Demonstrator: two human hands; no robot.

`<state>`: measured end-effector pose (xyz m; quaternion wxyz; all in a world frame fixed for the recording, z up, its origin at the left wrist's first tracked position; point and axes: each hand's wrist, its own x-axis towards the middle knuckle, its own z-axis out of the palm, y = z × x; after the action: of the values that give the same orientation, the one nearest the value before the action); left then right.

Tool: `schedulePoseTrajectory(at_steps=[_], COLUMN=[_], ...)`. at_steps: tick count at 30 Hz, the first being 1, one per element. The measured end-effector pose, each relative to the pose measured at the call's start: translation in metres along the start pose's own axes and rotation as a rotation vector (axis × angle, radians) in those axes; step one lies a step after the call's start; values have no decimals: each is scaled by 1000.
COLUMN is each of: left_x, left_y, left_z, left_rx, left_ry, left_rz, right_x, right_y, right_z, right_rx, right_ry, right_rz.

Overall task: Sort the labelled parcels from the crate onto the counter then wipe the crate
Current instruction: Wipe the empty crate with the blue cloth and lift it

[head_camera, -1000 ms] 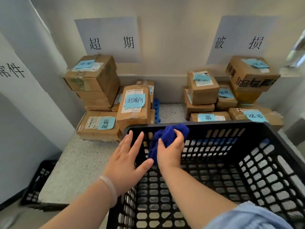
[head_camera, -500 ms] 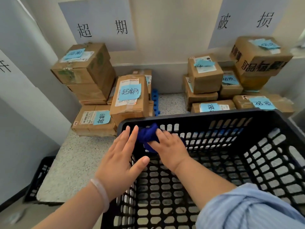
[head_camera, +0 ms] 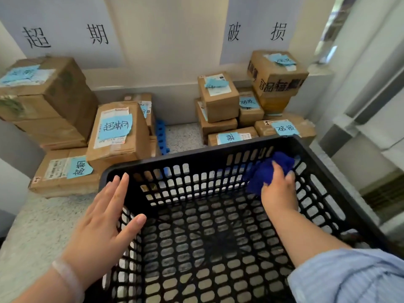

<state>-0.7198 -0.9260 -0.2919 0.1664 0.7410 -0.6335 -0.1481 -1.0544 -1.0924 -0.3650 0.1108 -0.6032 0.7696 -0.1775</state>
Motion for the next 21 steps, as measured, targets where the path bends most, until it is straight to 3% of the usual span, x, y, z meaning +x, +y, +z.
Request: schedulePoseTrajectory(at_steps=[1, 6, 9, 14, 21], left_x=[0, 1, 0, 0, 1], left_y=[0, -2, -4, -2, -3], left_z=[0, -2, -2, -2, 1], left_rx=[-2, 27, 51, 71, 95], left_ry=[-1, 0, 2, 14, 16], left_rz=[0, 10, 16, 6, 7], right_x=[3, 17, 6, -48, -128], right_y=[-2, -57, -101, -162, -219], right_z=[-1, 17, 31, 48, 79], right_rx=[156, 817, 1018, 1026, 981], right_ry=[24, -2, 61, 1, -434], right_rz=[130, 391, 589, 560, 262])
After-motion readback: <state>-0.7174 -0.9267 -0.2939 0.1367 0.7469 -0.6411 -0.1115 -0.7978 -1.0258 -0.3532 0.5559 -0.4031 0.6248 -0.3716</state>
